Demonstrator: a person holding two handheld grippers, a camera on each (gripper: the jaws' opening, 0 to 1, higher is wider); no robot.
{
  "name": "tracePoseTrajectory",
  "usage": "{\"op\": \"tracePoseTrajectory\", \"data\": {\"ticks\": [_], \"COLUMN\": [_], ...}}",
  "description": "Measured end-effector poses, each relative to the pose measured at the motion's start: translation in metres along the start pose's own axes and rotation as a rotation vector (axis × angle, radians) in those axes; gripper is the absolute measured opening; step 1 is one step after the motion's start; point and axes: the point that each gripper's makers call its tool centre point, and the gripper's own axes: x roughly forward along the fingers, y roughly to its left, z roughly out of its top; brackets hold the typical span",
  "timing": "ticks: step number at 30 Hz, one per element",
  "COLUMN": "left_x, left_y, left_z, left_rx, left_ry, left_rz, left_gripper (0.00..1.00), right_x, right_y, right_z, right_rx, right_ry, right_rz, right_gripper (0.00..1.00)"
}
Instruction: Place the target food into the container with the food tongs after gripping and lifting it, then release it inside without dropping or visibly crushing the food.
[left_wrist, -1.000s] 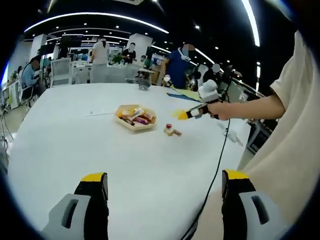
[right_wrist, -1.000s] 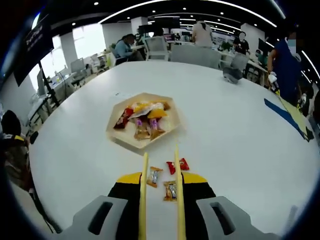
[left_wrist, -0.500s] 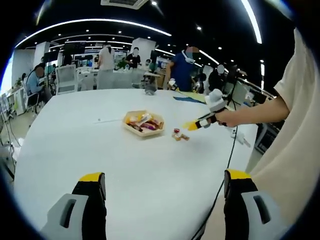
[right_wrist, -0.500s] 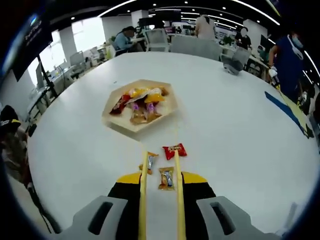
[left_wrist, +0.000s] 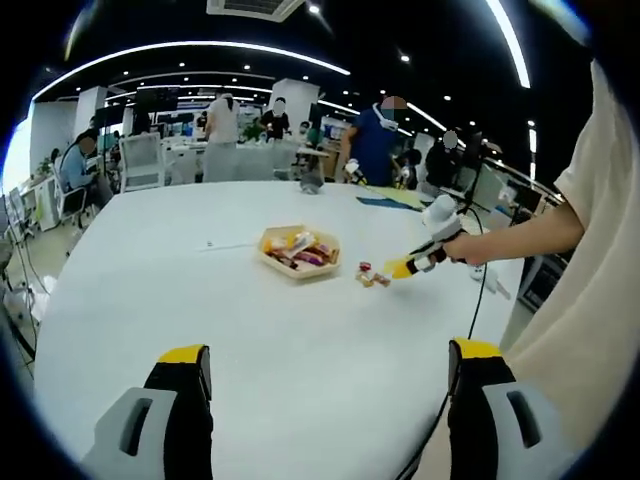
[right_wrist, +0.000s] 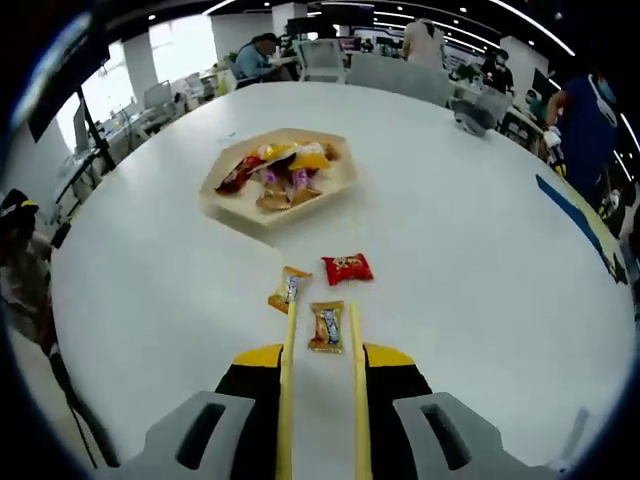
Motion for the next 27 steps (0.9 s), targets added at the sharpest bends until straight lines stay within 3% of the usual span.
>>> {"op": "tracePoseTrajectory", "data": {"ticks": [10, 27], "left_x": [0.002, 0.003], "left_y": [0.001, -0.001], "left_z": [-0.004, -0.004], "left_rx": [-0.015, -0.026], "left_ry": [0.008, 0.008], "left_rz": [0.011, 0.017], "left_gripper": [0.99, 0.99], "right_x": [0.005, 0.011], "right_y": [0.0, -0.003], "right_z": [-0.003, -0.009], "right_rx": [-0.03, -0.007], "right_ry": [0.008, 0.023], "right_rz": [0.0, 0.005], "right_gripper": [0.28, 0.28]}}
